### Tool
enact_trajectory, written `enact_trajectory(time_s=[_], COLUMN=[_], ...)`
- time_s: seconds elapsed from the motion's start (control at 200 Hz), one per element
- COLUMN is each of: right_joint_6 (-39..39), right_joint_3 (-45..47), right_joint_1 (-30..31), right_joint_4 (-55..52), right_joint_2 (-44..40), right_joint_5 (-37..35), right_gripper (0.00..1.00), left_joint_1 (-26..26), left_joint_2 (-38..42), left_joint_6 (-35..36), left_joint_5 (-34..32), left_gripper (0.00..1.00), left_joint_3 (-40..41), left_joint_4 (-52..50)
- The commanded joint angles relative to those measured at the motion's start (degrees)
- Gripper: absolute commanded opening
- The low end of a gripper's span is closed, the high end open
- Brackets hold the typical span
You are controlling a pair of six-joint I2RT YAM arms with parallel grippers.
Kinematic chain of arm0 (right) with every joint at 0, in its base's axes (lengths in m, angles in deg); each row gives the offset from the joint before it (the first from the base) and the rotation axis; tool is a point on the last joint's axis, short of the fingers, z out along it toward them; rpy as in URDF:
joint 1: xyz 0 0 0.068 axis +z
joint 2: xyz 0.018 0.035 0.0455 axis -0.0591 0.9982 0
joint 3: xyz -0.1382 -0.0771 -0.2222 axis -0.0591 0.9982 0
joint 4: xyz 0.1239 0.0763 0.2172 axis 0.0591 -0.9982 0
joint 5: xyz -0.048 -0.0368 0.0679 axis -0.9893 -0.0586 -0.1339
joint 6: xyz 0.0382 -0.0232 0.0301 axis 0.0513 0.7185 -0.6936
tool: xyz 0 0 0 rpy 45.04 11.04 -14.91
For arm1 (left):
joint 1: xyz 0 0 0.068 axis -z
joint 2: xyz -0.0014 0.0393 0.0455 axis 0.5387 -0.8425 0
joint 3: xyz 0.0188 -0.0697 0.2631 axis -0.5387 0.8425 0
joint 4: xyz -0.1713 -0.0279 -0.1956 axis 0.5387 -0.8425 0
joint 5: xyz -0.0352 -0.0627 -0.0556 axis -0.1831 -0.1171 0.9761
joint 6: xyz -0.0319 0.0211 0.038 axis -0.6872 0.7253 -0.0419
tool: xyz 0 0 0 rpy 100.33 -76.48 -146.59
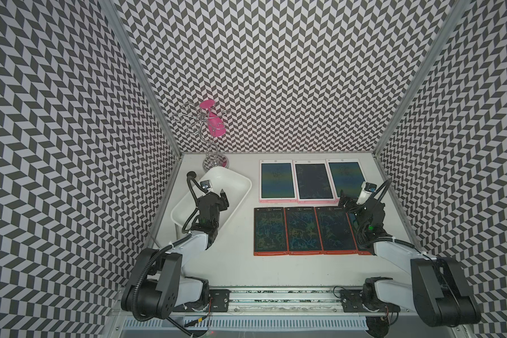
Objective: Take out the writing tablet from the storage box
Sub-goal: Reset both arms
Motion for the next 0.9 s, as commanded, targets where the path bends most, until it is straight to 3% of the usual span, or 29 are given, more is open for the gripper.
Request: enact_trajectory(time_s=[0.0, 0.13, 0.245, 0.461, 0.551, 0.616, 0.621, 0.631, 0.636, 0.651, 0.891], right_joint_6=[4.59, 6.02, 7.98, 9.01, 9.19, 9.53, 9.50, 9.47, 9.46, 9.49, 9.33], right_joint_3=[1.75, 2.36, 4.21, 12.02, 10.86, 8.13, 7.98, 7.87, 7.86, 6.19, 6.35], right_joint_1=[0.27, 0.29, 0.29, 0.29, 0.18, 0.29, 0.29, 0.29, 0.29, 0.28, 0.29], right_joint_4=[13.98, 17.27, 20.68, 47.61, 40.00, 34.41, 34.05, 33.32, 32.98, 32.06, 35.76], right_joint_2=[4.70, 5.78, 5.83, 17.12, 14.04, 13.78, 13.85, 13.92, 13.96, 14.09, 15.58], right_joint_5=[-2.46, -3.48, -1.86, 0.33, 1.46, 1.54, 1.56, 1.46, 1.43, 1.38, 1.21], right_gripper=[0.99, 0.99, 0.99, 0.99, 0.99, 0.99, 0.99, 0.99, 0.99, 0.99, 0.99], left_joint_1=[-4.00, -8.32, -10.21, -11.44, -13.21, -13.17, -13.15, -13.13, -13.13, -13.12, -12.87], left_joint_2=[-0.77, -1.18, -0.83, -6.14, -11.57, -9.94, -9.94, -9.99, -10.10, -10.42, -12.08], left_joint_6=[3.62, 3.63, 5.72, 8.30, 8.74, 8.68, 8.67, 8.63, 8.64, 8.65, 9.97], left_joint_5=[9.16, 11.94, 13.18, 17.50, 22.94, 23.24, 23.20, 23.02, 22.92, 22.77, 25.08], left_gripper=[0.70, 0.70, 0.70, 0.71, 0.70, 0.72, 0.73, 0.91, 0.95, 0.99, 0.99], left_joint_3=[-0.63, 2.78, 3.51, 7.45, 9.81, 9.52, 9.52, 9.69, 9.78, 10.11, 10.84], left_joint_4=[8.34, 15.46, 15.85, 25.44, 36.34, 32.60, 32.62, 33.09, 33.35, 34.55, 37.63])
